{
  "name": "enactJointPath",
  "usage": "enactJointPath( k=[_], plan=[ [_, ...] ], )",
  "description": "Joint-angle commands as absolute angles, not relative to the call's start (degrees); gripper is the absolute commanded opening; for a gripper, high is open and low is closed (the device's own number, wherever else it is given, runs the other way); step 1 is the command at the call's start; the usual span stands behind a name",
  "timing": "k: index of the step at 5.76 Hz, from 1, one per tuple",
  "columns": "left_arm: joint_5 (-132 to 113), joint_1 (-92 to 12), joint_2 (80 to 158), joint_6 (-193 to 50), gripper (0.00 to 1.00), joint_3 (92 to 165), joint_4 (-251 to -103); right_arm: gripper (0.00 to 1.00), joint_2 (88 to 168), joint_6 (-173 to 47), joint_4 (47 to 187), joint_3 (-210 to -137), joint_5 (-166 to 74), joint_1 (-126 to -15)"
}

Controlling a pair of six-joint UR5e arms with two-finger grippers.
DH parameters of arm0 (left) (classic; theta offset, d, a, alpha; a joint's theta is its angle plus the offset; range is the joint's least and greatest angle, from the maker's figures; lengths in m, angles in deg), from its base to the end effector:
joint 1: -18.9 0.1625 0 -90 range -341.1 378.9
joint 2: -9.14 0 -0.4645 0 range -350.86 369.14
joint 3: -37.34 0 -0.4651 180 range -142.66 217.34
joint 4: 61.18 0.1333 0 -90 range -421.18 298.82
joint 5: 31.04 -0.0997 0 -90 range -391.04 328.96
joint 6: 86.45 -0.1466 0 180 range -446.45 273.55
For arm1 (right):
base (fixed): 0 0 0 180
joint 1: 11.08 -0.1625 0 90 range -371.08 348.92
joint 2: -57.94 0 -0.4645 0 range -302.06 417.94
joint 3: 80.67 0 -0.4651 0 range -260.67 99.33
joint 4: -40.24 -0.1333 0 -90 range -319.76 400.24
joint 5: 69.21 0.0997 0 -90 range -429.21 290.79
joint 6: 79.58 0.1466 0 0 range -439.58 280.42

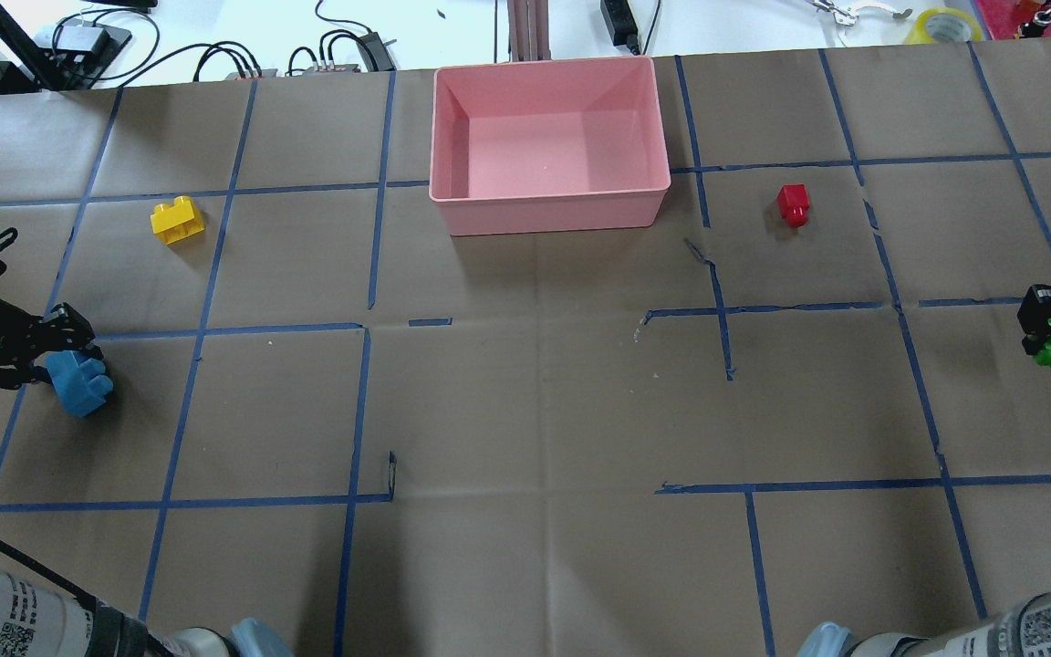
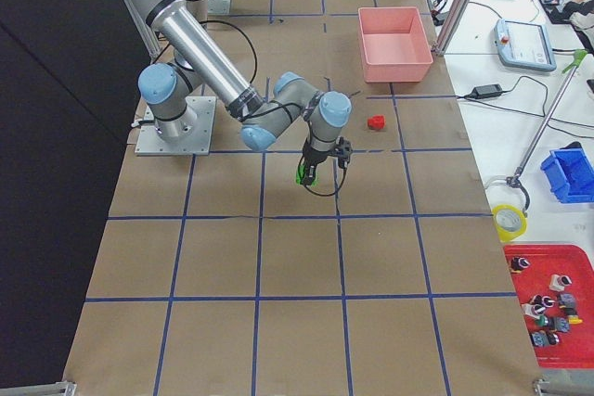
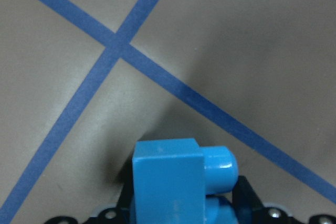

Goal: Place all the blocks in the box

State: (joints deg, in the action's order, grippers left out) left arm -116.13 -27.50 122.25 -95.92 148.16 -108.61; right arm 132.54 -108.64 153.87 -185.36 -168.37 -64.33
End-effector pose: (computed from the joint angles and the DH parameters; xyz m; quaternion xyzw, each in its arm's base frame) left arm 0.3174 -0.5448 0.1187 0.2937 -0.9549 0.0085 0.0436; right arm -0.2760 -0.5534 0.2221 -0.0622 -0.9933 -0.0905 0.0364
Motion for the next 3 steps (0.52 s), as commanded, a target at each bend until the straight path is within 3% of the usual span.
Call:
enactJointPath(
  k=[1, 3],
  plan=[
    [-116.0, -27.7, 120.8, -96.0, 0.26, 147.1, -111.1, 0.06, 134.1, -105.7, 147.8, -175.1, -164.4, -71.6],
    [-116.6, -32.4, 115.9, -96.1, 0.10, 139.5, -123.0, 0.06, 131.9, -92.7, 141.9, -164.7, -157.5, -86.3]
  ],
)
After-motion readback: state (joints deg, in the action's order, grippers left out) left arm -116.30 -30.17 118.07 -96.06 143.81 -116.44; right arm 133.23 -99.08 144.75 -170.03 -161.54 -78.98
